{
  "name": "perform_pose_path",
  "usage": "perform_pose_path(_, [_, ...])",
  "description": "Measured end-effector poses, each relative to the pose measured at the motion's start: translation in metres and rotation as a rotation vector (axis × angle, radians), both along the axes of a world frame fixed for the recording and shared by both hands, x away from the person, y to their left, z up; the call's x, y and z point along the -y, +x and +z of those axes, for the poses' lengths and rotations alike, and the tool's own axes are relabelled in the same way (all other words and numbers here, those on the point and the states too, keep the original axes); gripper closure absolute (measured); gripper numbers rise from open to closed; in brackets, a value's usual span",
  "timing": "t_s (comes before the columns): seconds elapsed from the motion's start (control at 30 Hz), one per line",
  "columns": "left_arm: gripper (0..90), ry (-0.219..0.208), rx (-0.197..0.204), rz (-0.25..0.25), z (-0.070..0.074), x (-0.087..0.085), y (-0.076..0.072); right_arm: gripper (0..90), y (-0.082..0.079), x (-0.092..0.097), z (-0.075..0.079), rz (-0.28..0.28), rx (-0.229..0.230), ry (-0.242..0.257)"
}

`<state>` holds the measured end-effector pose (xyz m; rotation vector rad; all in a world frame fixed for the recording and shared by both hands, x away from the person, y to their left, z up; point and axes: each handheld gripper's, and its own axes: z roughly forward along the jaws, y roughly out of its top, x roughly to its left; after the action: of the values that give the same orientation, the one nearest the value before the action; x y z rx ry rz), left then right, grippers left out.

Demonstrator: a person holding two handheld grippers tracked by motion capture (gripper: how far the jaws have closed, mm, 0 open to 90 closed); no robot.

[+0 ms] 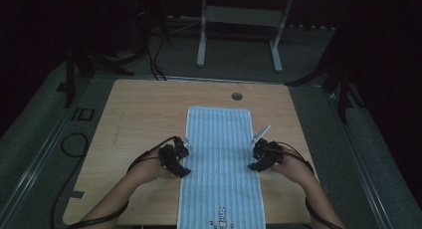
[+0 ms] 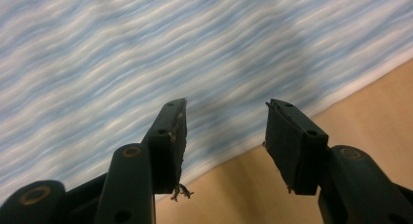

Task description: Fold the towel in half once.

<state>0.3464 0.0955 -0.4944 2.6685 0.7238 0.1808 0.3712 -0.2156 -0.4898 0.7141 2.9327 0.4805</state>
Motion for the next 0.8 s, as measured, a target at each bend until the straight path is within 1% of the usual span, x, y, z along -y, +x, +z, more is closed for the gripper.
perform_pose_path(0.03, [39.1,0.000,0.000,0.000,0.000,0.000,0.000,49.4,0.006,-0.001,0.000,0.002,-0.007,-0.004])
perform_pose_path(0.07, [39.1,-0.004,0.010,0.021,0.005,-0.001,0.017,49.4,0.015,-0.003,0.001,0.006,-0.003,-0.010])
perform_pose_path(0.1, [39.1,-0.005,0.008,0.029,0.006,-0.001,0.023,49.4,0.019,-0.003,0.001,0.010,-0.004,-0.008])
perform_pose_path(0.13, [39.1,-0.007,0.013,0.038,0.007,-0.001,0.030,49.4,0.024,-0.003,0.001,0.012,-0.009,-0.004])
perform_pose_path(0.2, [39.1,0.003,0.012,0.049,0.005,-0.001,0.042,49.4,0.034,-0.004,0.001,0.019,-0.004,0.003])
perform_pose_path(0.23, [39.1,0.014,0.020,0.043,0.004,0.000,0.048,49.4,0.040,-0.005,0.001,0.017,-0.005,0.001])
perform_pose_path(0.27, [39.1,0.014,0.019,0.043,0.002,0.001,0.052,49.4,0.046,-0.005,0.001,0.024,0.005,-0.003])
perform_pose_path(0.33, [39.0,0.031,0.011,0.060,-0.001,0.003,0.061,49.4,0.054,-0.005,-0.001,0.023,-0.003,-0.004])
perform_pose_path(0.37, [38.3,0.048,0.014,0.062,-0.003,0.006,0.065,49.4,0.059,-0.005,-0.002,0.025,-0.003,-0.001])
perform_pose_path(0.4, [37.6,0.054,0.018,0.057,-0.004,0.007,0.068,49.6,0.063,-0.006,-0.003,0.028,0.000,-0.002])
perform_pose_path(0.43, [37.6,0.054,0.018,0.057,-0.004,0.007,0.068,49.6,0.063,-0.006,-0.003,0.028,0.000,-0.002])
perform_pose_path(0.5, [37.1,0.058,0.002,0.061,-0.009,0.013,0.078,51.4,0.074,-0.007,-0.006,0.039,-0.004,-0.005])
perform_pose_path(0.53, [36.4,0.056,0.003,0.068,-0.010,0.014,0.081,51.4,0.077,-0.007,-0.008,0.036,-0.002,-0.010])
perform_pose_path(0.6, [36.4,0.076,0.006,0.070,-0.014,0.016,0.086,51.5,0.083,-0.008,-0.011,0.027,0.003,-0.019])
perform_pose_path(0.67, [36.4,0.081,0.004,0.065,-0.016,0.017,0.091,53.3,0.089,-0.007,-0.016,0.016,0.000,-0.028])
perform_pose_path(0.73, [36.5,0.089,0.003,0.066,-0.018,0.018,0.093,54.7,0.093,-0.008,-0.020,0.015,-0.008,-0.049])
perform_pose_path(0.8, [36.5,0.086,0.005,0.070,-0.021,0.018,0.094,56.6,0.096,-0.009,-0.025,0.013,-0.016,-0.083])
